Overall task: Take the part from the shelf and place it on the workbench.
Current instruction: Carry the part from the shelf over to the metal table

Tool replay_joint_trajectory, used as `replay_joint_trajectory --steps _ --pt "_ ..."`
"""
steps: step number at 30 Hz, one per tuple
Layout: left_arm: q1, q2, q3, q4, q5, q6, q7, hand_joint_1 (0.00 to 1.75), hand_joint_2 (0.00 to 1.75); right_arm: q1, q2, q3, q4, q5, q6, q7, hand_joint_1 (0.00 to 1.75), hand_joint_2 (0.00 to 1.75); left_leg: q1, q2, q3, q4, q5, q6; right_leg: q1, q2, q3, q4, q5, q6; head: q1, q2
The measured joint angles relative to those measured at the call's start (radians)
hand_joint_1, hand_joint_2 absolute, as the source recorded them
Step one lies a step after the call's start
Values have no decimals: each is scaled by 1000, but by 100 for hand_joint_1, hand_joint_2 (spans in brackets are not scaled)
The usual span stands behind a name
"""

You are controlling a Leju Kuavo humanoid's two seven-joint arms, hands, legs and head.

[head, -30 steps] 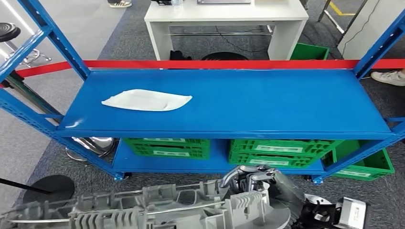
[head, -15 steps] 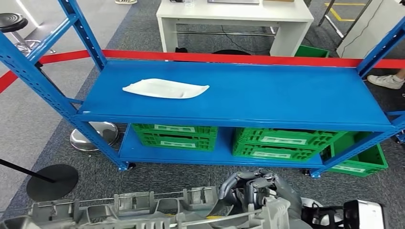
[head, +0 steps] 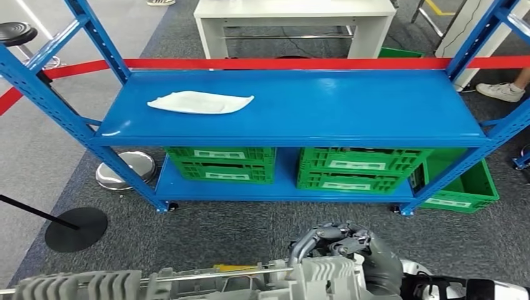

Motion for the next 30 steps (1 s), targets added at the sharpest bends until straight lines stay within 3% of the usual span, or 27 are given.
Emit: replay_joint_trajectory --steps 1,2,4,6,7,8,10,11,14,15,16,17,18,19,21,22,24,26,28,30 --pt "-1 1 0 0 -1 0 0 0 175 0 0 0 0 -1 1 0 175 175 0 0 6 24 5 0 0 -1 -13 0 10 1 0 0" --pt "-1 2 0 0 -2 0 -1 0 175 0 0 0 0 1 0 1 175 175 0 0 30 11 28 1 0 -1 -26 1 20 3 0 0" --pt "-3 4 0 0 -2 0 -1 0 175 1 0 -1 -2 16 -6 2 175 175 0 0 126 -105 77 4 1 -1 -46 2 38 8 0 0" --pt "-9 5 0 0 -3 1 -1 0 175 1 -1 -1 -6 41 -17 2 175 175 -2 -1 219 -242 80 12 4 -1 -59 4 55 18 0 0" --pt "-11 5 0 0 -3 1 -1 0 175 1 -2 -1 -7 52 -22 1 175 175 -3 -1 241 -278 73 18 5 -2 -62 4 64 24 0 0" --pt "-11 6 0 0 -3 1 -1 0 175 2 -4 -1 -8 61 -26 0 175 175 -5 -2 242 -292 72 25 5 -2 -64 3 73 29 2 0" --pt "-10 4 1 1 -3 2 -1 0 175 5 -10 -1 -9 70 -31 -2 175 175 -4 2 228 -291 86 41 2 -2 -74 8 70 42 3 0" --pt "-9 3 1 2 -2 2 -1 0 175 6 -13 -2 -9 72 -32 -2 175 175 -3 4 220 -291 96 49 1 -1 -85 30 46 47 6 0" --pt "-10 4 4 2 1 4 -1 0 175 7 -25 -3 -9 79 -33 -3 175 175 -3 7 187 -291 124 59 -2 0 -139 211 -88 60 12 0" --pt "-10 4 6 2 3 4 -1 0 175 7 -29 -3 -9 81 -33 -3 175 175 -3 7 175 -290 134 59 -3 0 -150 272 -114 62 12 0" --pt "-10 5 7 2 4 4 -1 0 175 8 -31 -3 -9 82 -33 -2 175 175 -4 7 163 -289 143 58 -3 0 -146 302 -116 63 12 0" --pt "-10 5 8 2 6 5 0 0 175 8 -34 -3 -9 85 -34 -3 175 175 -4 8 152 -288 152 57 -3 0 -125 296 -99 62 12 0" --pt "-11 5 9 2 7 6 4 0 175 8 -35 -3 -9 88 -36 -4 175 175 -4 7 142 -287 160 54 -3 0 -84 249 -72 61 12 0" --pt "-11 5 10 2 9 10 12 0 175 7 -37 -4 -10 93 -37 -6 175 175 -4 7 133 -286 168 51 -4 0 -30 177 -52 60 12 0" --pt "-11 6 16 2 12 20 32 0 175 3 -39 -6 -12 106 -43 -10 175 175 -7 5 120 -284 183 42 -4 4 64 34 -48 53 11 0" --pt "-12 6 20 2 14 24 39 0 175 1 -40 -8 -14 114 -45 -13 175 175 -8 5 116 -284 191 37 -3 5 85 -4 -56 49 10 0" --pt "-11 7 25 2 16 31 48 0 175 1 -43 -12 -16 130 -52 -16 175 175 -7 4 107 -285 207 27 1 6 78 -16 -51 34 10 0" --pt "-10 7 29 3 17 36 53 0 175 3 -48 -17 -17 145 -58 -17 175 175 -4 4 89 -263 178 18 0 4 58 -15 -34 16 8 0" --pt "-10 5 32 3 16 37 54 0 175 5 -54 -21 -20 150 -58 -15 175 175 -3 4 54 -168 85 11 -1 1 34 -15 -13 3 4 0" --pt "-12 6 32 3 14 37 50 0 175 7 -58 -24 -22 142 -56 -5 175 175 -3 4 21 -33 6 8 1 0 8 -15 7 1 1 0"
